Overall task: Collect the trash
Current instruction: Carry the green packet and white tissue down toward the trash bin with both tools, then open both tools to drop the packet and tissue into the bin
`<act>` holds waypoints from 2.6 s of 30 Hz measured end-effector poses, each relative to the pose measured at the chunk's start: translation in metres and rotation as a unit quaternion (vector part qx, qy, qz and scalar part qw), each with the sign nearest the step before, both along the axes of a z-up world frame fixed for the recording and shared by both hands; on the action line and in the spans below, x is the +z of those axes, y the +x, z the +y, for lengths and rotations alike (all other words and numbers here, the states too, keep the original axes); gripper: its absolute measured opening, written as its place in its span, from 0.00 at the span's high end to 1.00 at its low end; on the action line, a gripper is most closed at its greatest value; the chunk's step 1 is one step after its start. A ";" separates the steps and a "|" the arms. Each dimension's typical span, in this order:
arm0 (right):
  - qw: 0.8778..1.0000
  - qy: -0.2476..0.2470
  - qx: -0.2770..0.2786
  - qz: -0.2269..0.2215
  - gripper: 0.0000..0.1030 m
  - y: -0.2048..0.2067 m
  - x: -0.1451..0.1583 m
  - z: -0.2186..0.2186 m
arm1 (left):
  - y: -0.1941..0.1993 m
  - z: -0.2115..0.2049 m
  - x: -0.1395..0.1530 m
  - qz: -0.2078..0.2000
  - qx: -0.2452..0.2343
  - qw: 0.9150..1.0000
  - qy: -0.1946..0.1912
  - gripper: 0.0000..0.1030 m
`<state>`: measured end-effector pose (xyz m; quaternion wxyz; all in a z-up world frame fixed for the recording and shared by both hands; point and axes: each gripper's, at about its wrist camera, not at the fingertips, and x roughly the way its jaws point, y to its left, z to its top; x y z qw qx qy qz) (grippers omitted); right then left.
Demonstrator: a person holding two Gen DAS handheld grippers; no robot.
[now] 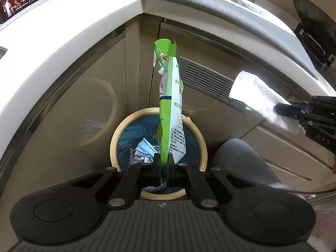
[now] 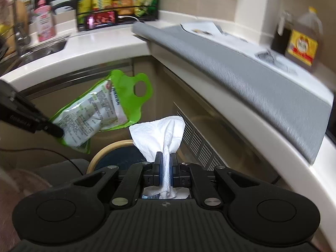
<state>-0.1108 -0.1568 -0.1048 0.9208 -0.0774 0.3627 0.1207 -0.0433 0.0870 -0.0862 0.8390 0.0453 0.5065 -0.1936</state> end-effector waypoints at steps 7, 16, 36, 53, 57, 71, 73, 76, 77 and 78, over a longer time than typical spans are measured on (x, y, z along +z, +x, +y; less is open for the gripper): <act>0.999 0.036 -0.026 0.031 0.94 0.017 -0.041 0.013 | 0.012 -0.006 -0.028 0.059 -0.026 0.998 0.021 0.95; 0.995 0.048 -0.061 0.056 0.94 0.039 -0.073 0.016 | 0.029 -0.013 -0.064 0.099 -0.018 0.994 0.048 0.95; 0.986 0.039 -0.076 0.140 0.93 0.079 -0.123 0.038 | 0.061 -0.044 -0.117 0.127 -0.027 0.987 0.094 0.95; 0.972 0.055 -0.099 0.208 0.93 0.110 -0.161 0.049 | 0.084 -0.052 -0.161 0.174 -0.032 0.978 0.113 0.95; 0.967 0.060 -0.102 0.225 0.93 0.113 -0.169 0.049 | 0.092 -0.052 -0.175 0.188 -0.026 0.974 0.121 0.95; 0.961 0.065 -0.124 0.240 0.88 0.128 -0.181 0.053 | 0.112 -0.055 -0.205 0.207 -0.016 0.968 0.141 0.51; 0.960 0.066 -0.130 0.241 0.63 0.127 -0.179 0.052 | 0.118 -0.052 -0.205 0.222 -0.002 0.966 0.133 0.00; 0.959 0.074 -0.138 0.236 0.36 0.122 -0.171 0.048 | 0.120 -0.045 -0.199 0.232 0.007 0.967 0.105 0.00; 0.959 0.076 -0.135 0.236 0.34 0.120 -0.168 0.047 | 0.119 -0.043 -0.198 0.234 0.007 0.966 0.105 0.00; 0.959 0.075 -0.133 0.238 0.30 0.119 -0.165 0.046 | 0.118 -0.042 -0.195 0.233 0.009 0.966 0.107 0.00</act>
